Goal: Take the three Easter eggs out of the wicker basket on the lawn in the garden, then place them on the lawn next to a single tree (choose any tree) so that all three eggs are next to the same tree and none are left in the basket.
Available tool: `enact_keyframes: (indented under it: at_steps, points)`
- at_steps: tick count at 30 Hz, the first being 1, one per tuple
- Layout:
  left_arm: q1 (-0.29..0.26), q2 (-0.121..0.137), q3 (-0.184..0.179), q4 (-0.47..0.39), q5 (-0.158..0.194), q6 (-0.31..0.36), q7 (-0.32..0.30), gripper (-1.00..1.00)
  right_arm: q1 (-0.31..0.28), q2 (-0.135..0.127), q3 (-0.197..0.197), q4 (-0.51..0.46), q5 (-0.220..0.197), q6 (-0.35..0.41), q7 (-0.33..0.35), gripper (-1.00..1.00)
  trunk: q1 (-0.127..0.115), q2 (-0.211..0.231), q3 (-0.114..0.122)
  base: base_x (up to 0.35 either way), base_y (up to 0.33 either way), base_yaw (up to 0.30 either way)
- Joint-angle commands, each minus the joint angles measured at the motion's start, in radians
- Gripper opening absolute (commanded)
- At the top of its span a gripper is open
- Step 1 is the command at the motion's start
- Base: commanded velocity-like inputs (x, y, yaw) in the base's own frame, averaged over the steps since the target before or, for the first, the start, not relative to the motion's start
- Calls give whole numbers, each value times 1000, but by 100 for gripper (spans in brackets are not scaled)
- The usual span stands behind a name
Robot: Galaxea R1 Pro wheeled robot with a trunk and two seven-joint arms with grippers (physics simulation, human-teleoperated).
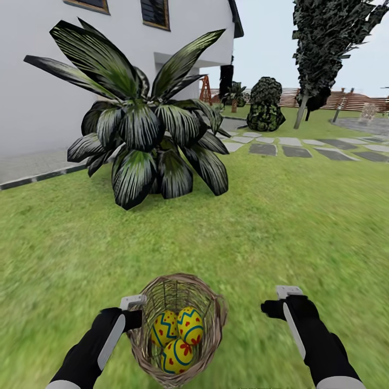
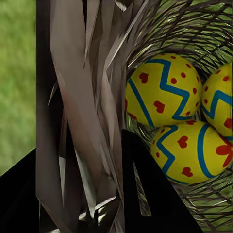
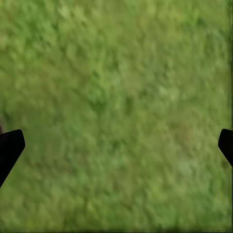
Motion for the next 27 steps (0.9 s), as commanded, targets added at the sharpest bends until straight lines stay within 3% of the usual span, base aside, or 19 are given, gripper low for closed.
enact_keyframes:
  at_steps: [1,7,27]
  points:
    - [0,0,-2,-1,15,2,9,-100,-1,0,0,-1,6,4,3,100,-4,7,3,0,0,-277]
    - [0,-5,-3,0,14,4,10,-100,-1,17,-3,-2,0,2,6,100,-27,49,25,0,0,-278]
    - [0,-9,-3,2,14,7,10,-100,-1,16,-4,9,-2,-5,14,100,-104,189,98,0,0,-284]
